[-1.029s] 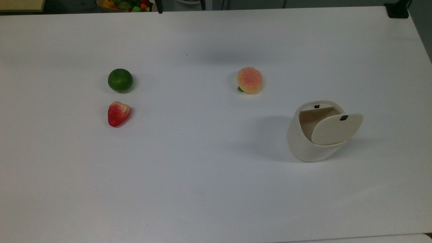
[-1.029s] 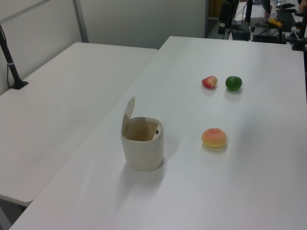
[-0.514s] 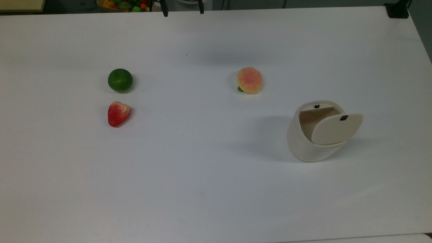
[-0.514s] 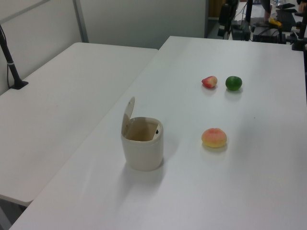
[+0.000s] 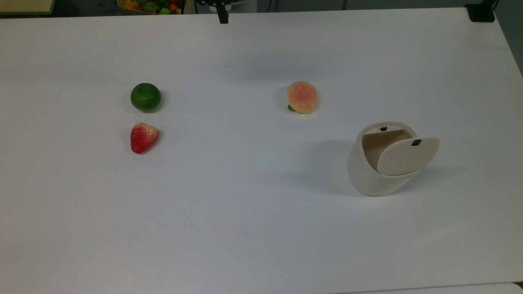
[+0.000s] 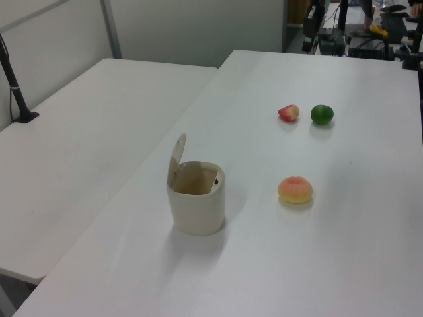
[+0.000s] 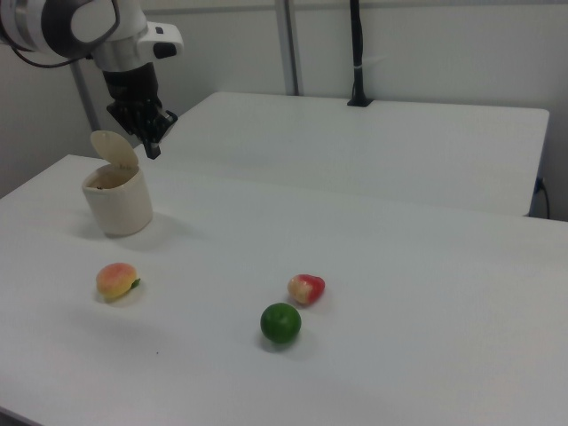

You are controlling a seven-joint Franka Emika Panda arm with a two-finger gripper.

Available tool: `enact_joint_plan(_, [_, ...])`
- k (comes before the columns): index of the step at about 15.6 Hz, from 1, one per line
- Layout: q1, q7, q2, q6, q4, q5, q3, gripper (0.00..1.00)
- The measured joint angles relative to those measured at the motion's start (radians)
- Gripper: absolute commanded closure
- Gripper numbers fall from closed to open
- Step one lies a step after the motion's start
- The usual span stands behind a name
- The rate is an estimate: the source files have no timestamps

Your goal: Close garbage bin

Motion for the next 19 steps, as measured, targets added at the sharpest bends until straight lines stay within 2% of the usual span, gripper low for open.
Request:
enact_joint_plan(6, [0.014, 0.000, 0.025, 0.044, 0.000, 0.000, 0.017, 1.00])
enact_joint_plan(13, [0.025, 0.000, 0.085, 0.214, 0.010, 0.000, 0.116, 1.00])
enact_joint_plan(19, [0.030, 0.029, 0.149, 0.460, 0.028, 0.000, 0.212, 1.00])
